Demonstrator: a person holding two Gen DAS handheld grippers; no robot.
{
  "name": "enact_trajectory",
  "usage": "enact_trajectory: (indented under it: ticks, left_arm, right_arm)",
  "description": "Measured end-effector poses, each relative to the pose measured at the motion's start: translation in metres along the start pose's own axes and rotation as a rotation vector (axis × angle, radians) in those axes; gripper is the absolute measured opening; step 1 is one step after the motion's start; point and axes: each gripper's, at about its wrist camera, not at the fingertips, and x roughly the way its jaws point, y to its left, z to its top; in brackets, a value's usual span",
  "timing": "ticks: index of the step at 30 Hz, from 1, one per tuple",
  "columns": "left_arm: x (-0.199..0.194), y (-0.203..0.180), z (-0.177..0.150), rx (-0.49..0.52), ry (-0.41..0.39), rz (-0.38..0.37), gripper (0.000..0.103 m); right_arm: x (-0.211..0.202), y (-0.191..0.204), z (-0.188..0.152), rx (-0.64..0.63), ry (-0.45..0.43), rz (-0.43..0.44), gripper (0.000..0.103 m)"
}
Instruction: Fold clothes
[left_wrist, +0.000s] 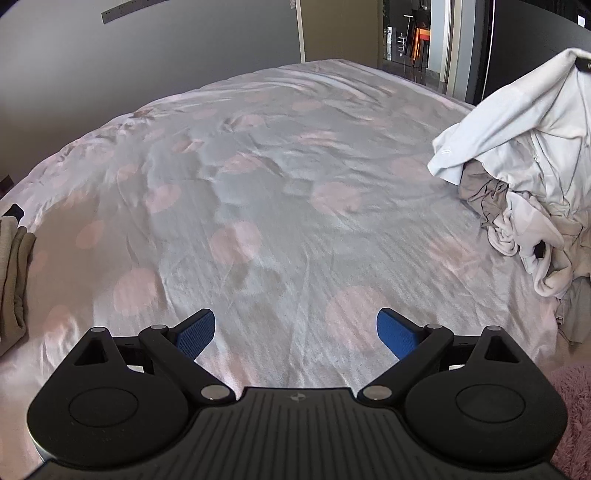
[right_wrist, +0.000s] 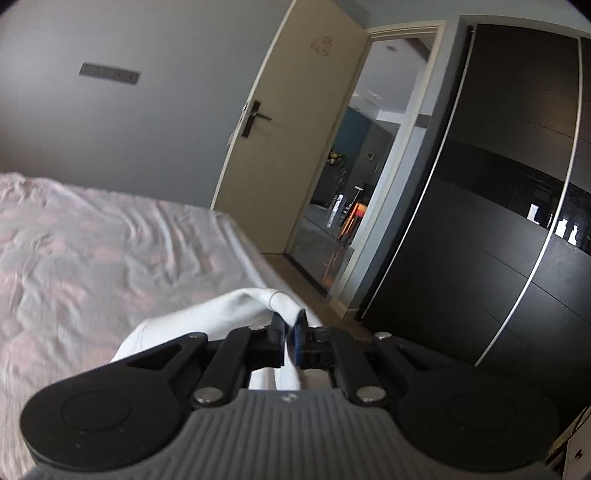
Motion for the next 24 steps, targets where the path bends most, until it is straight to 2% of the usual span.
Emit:
enact_trajectory:
  ticks: [5, 11, 14, 18, 20, 24]
  left_arm:
    - [-0.029, 0.004, 0.006, 0.009, -0.065, 0.0, 0.096]
    - [-0.074, 0.018, 0.013, 0.008, -0.161, 0.022, 0.095]
    - [-0.097, 0.032, 0.013, -0.006, -0.207, 0.053, 0.095]
    - [-0.13, 0.057, 0.01, -0.03, -0.263, 0.109, 0.095]
    - [-0.145, 0.073, 0.005, -0.039, -0.283, 0.143, 0.095]
    - [-0.169, 0.104, -0.009, -0.059, -0.306, 0.202, 0.095]
  right_arm:
    - [-0.042, -0.015, 0.069, -0.02, -0.172, -0.028, 0.005]
    - [-0.118, 0.004, 0.148, -0.032, -0.403, 0.06, 0.005]
    - [-0.161, 0.026, 0.179, -0.044, -0.485, 0.193, 0.005]
    - [-0.21, 0.065, 0.195, -0.072, -0.523, 0.411, 0.005]
    - [-0.223, 0.086, 0.191, -0.073, -0.508, 0.531, 0.005]
    - [-0.231, 0.135, 0.171, -0.057, -0.399, 0.767, 0.005]
